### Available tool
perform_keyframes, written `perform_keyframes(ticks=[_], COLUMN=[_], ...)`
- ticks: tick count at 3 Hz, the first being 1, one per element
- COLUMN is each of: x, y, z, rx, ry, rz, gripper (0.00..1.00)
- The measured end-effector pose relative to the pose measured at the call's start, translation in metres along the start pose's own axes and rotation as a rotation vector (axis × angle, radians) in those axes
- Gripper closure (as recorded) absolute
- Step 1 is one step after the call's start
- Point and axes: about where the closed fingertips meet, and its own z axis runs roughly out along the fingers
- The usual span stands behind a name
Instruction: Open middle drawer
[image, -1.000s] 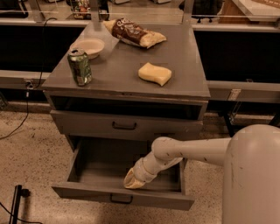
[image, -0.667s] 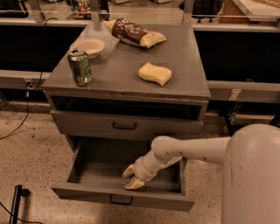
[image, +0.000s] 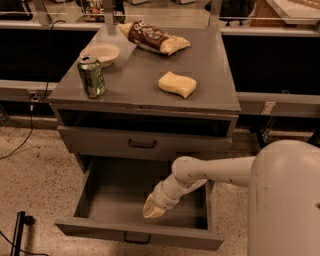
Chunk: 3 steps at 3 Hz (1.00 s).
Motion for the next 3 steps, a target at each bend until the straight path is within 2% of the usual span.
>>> perform_keyframes(ticks=[1,2,3], x=[-0.0011,0.001,-0.0044], y=[0.0007,0.0002,-0.0015], z=[-0.0004,0.0032,0.0057], rx=[0.01,0.024,0.037], ry=[0.012,0.028,-0.034], rz=[-0.002,0.009,-0.013], gripper=[1.0,1.0,1.0])
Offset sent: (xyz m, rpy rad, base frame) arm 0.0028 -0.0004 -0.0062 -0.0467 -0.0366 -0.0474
